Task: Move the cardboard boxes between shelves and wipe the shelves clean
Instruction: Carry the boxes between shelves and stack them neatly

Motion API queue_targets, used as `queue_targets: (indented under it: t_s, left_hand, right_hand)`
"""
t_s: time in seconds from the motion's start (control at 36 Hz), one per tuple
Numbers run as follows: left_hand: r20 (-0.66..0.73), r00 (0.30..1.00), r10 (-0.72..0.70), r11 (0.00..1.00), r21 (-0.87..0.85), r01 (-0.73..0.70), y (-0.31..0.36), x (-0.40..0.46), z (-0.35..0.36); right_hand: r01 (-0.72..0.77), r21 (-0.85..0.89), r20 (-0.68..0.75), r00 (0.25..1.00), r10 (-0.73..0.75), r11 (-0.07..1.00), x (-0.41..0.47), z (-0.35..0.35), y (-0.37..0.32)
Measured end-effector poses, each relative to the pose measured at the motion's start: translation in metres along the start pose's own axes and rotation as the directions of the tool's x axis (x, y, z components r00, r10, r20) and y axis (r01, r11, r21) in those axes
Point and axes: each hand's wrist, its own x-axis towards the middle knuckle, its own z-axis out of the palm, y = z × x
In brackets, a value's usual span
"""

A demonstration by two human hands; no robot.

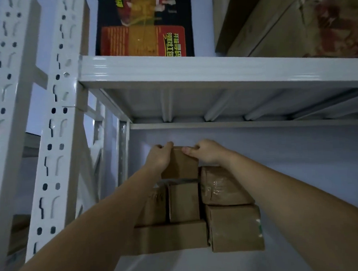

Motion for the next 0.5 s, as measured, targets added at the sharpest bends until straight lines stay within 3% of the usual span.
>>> queue_targets:
  t_s: [0.22,0.36,0.5]
  left_hand:
    - [0.100,0.995,0.006,0.993,0.120,-0.018,-0.035,0.030,-0.004]
    - [-0.004,0.996,0.085,0.978,0.189,-0.083,-0.032,0.023,-0.008]
    - [-0.035,0.975,0.222,0.906,0.376,-0.192,-0.023,-0.031,-0.006]
  right_hand:
    - [-0.064,-0.287,0.138,0.985,0.107,0.956,0.016,0.016,0.000]
    - [-0.004,-0.221,0.000,1.000,0.004,0.975,0.002,0.010,0.010]
    - [0.158,-0.174,-0.110,0.978,-0.179,0.972,-0.052,-0.008,0.012]
